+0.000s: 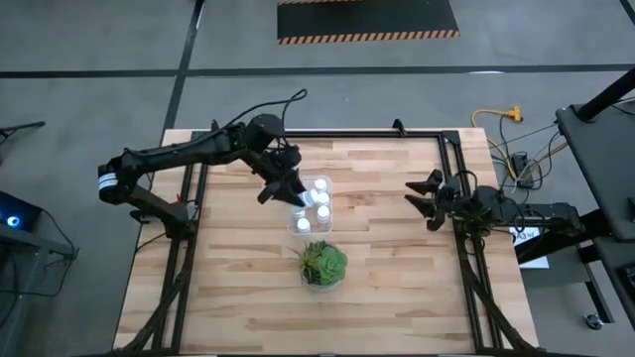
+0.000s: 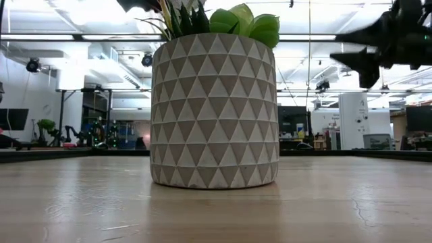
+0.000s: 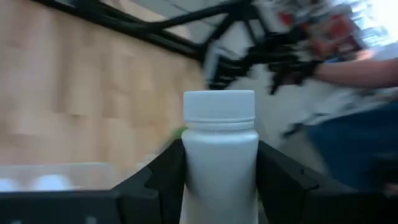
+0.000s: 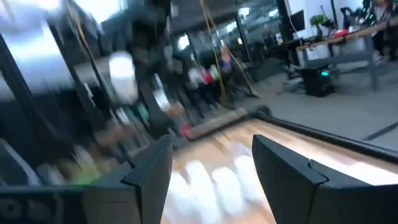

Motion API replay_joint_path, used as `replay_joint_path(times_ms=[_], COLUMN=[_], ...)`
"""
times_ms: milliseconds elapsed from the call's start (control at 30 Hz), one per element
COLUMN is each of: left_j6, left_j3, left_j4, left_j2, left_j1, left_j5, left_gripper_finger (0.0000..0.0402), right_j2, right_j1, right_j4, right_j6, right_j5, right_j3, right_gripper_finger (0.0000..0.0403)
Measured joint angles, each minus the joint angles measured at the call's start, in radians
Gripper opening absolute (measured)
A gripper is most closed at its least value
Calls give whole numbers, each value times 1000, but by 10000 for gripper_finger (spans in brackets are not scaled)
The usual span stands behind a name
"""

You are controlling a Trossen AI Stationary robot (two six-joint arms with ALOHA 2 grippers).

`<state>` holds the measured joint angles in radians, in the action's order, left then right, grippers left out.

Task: Pick and place pill bottles into a basket
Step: Put the white pill bottle into the transparent bin

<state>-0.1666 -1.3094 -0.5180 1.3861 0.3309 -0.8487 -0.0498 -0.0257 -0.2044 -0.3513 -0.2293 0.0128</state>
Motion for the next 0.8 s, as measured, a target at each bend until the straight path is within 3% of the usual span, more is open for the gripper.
replay_joint_path(times_ms=[133, 433, 800], left_j6=[-90, -259, -327], left_j3=[1, 0, 1], left_j4=[48, 220, 255], left_j2=[0, 7, 28], left_j1=[0, -6, -48], left_j5=[-132, -286, -312], left_gripper_finger=[152, 154, 155], right_j2=[0, 1, 0], right_j1=[0, -1, -1], right_j4=[-143, -354, -356], right_j6=[-115, -227, -408], right_j5=[-53, -215, -219], right_j3=[0, 0, 0], right_gripper_finger=[210, 210, 210])
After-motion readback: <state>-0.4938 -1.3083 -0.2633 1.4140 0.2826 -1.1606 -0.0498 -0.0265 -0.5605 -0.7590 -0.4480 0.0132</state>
